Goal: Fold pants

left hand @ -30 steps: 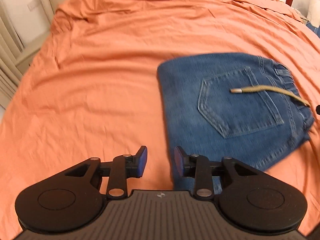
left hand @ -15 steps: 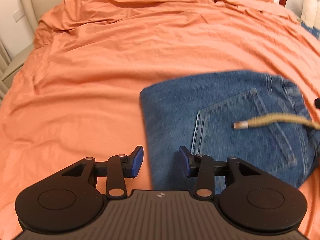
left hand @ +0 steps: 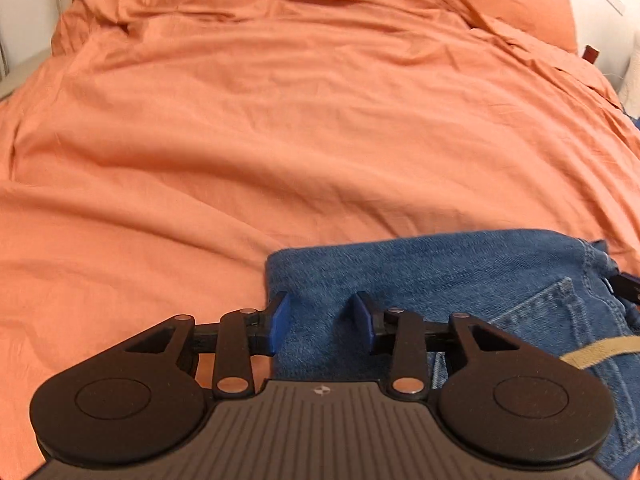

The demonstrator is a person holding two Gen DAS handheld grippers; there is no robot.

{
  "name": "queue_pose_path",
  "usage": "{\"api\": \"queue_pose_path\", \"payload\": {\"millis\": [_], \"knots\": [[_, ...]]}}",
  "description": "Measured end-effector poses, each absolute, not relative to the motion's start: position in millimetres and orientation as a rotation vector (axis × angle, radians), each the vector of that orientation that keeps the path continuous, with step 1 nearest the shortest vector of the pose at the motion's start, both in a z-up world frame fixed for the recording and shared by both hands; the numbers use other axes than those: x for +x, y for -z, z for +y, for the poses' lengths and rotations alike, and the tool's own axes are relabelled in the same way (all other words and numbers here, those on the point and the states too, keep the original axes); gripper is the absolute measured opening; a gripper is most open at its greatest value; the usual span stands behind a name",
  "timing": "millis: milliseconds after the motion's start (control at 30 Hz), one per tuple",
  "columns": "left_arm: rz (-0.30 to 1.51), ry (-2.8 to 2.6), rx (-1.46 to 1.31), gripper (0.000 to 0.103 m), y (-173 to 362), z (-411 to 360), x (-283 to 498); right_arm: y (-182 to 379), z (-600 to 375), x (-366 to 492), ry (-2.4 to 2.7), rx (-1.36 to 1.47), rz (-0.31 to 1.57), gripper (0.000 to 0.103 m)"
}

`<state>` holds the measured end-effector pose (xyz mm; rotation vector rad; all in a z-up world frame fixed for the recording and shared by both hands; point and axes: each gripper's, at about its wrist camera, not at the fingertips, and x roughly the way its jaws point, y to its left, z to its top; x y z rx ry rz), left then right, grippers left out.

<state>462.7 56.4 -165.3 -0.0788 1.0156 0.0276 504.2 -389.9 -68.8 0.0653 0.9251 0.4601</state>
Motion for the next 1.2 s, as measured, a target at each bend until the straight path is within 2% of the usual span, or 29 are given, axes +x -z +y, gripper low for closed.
{"api": "queue_pose_path", "payload": {"millis": [233, 300, 400, 433, 500, 600, 667, 867, 1033, 1067, 1167, 1200], "knots": [[0.98, -0.11, -0.073, 0.054, 154.7, 71.2, 467.2, 69.5, -395.4, 509.1, -0.448, 0.123, 0.969, 0.033], [0.971, -0.171, -0.067, 0.053, 143.9, 80.6, 462.0, 62.3, -397.0, 507.9, -0.432, 0.114, 0.972, 0.048], [0.954, -0.155, -0.091, 0.053, 124.9, 89.2, 442.0, 45.7, -405.9, 504.3, -0.436, 0.107, 0.96, 0.053], [0.953, -0.131, -0.125, 0.055, 119.5, 92.2, 432.2, 39.7, -411.0, 504.4, -0.438, 0.122, 0.959, 0.055], [0.968, -0.077, -0.223, 0.063, 114.3, 97.8, 413.2, 29.1, -423.9, 505.5, -0.458, 0.2, 0.972, 0.067], [0.98, -0.003, -0.394, 0.076, 117.9, 106.0, 386.9, 20.8, -443.9, 506.2, -0.505, 0.367, 1.009, 0.071], [0.994, 0.036, -0.504, 0.078, 127.4, 112.6, 371.7, 23.2, -455.0, 504.5, -0.523, 0.441, 1.054, 0.074], [1.033, 0.067, -0.754, 0.078, 165.4, 138.2, 352.6, 63.3, -485.7, 489.2, -0.521, 0.642, 1.226, 0.076], [1.024, 0.106, -0.893, 0.076, 184.0, 146.8, 355.1, 85.2, -477.7, 492.3, -0.56, 0.706, 1.271, 0.075], [1.029, 0.112, -0.9, 0.075, 187.2, 145.9, 356.3, 89.9, -474.7, 493.4, -0.561, 0.703, 1.279, 0.071], [1.038, 0.142, -0.906, 0.074, 196.2, 141.5, 361.0, 102.2, -474.4, 498.9, -0.593, 0.745, 1.281, 0.069], [1.041, 0.15, -0.917, 0.072, 200.1, 141.2, 363.6, 107.7, -475.4, 502.1, -0.598, 0.784, 1.284, 0.063]]}}
